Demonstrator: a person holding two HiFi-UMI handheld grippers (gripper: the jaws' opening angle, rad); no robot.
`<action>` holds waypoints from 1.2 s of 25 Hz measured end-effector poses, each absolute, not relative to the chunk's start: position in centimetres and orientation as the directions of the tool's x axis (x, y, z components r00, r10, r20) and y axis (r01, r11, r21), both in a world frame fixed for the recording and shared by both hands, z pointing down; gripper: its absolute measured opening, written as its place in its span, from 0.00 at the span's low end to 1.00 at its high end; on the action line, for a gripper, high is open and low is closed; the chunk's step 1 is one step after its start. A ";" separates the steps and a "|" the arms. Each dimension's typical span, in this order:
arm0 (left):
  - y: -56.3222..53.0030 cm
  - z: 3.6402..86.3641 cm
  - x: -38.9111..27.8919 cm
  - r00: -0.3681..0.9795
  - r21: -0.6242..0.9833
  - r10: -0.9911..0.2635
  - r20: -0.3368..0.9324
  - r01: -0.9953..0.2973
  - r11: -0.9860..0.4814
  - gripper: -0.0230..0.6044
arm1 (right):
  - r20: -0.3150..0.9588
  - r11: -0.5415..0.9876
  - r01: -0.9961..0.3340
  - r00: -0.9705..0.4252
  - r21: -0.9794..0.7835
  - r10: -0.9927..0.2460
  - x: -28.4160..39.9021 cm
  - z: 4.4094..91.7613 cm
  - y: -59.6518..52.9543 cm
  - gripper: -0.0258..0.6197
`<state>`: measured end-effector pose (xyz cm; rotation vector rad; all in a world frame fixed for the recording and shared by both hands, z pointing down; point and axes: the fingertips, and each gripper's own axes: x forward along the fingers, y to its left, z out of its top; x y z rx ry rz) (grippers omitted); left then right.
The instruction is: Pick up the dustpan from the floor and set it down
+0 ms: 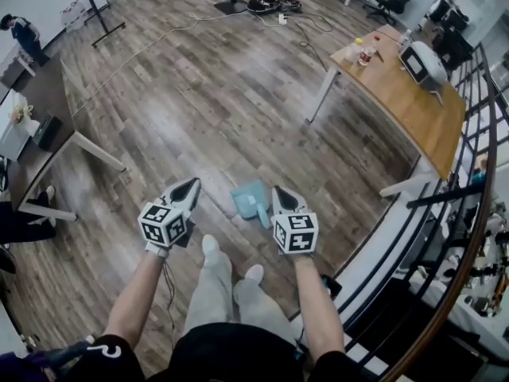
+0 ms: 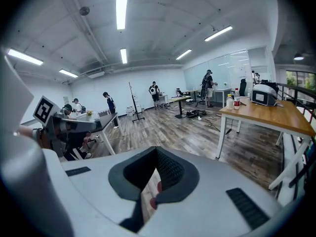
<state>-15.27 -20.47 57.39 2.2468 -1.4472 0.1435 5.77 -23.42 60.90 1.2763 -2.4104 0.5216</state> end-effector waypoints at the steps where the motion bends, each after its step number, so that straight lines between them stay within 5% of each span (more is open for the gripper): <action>1: -20.7 58.2 -15.3 0.439 0.321 -0.834 0.335 -0.885 -0.337 0.03 | 0.483 0.520 -0.841 -0.522 -0.153 -0.703 5.8 61.9 -23.5 0.03; 11: -22.0 67.1 -14.7 0.450 0.345 -0.799 0.400 -0.881 -0.323 0.03 | 0.570 0.515 -0.843 -0.503 -0.157 -0.650 5.5 73.5 -24.2 0.03; 20: -22.6 73.1 -14.4 0.474 0.381 -0.762 0.441 -0.868 -0.319 0.03 | 0.696 0.513 -0.844 -0.461 -0.153 -0.550 4.4 85.3 -23.9 0.39; 30: -24.5 78.0 -15.9 0.480 0.397 -0.741 0.470 -0.865 -0.308 0.03 | 0.807 0.496 -0.857 -0.390 -0.141 -0.444 3.3 94.0 -23.7 0.45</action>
